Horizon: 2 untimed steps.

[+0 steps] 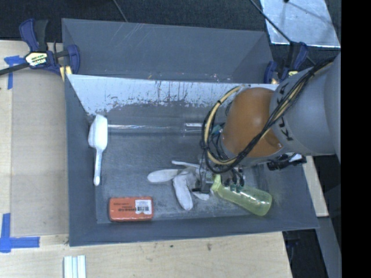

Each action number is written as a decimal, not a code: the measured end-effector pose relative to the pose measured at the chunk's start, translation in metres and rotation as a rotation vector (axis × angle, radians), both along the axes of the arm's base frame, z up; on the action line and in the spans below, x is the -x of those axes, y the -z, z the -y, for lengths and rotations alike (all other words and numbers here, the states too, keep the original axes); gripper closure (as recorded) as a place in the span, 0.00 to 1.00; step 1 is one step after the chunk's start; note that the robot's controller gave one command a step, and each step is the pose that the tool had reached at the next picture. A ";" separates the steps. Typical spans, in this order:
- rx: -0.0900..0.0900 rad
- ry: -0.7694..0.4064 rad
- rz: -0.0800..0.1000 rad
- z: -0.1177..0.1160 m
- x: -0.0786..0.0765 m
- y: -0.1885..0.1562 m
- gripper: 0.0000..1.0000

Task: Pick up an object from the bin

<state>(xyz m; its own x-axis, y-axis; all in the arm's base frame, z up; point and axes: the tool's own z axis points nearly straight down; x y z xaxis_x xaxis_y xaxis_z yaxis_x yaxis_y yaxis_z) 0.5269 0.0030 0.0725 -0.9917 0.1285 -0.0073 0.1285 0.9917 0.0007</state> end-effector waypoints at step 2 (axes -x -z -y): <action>0.000 0.006 -0.005 -0.009 0.035 -0.142 1.00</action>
Offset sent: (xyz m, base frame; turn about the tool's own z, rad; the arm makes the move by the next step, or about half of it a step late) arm -0.0357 0.0091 0.1420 0.0086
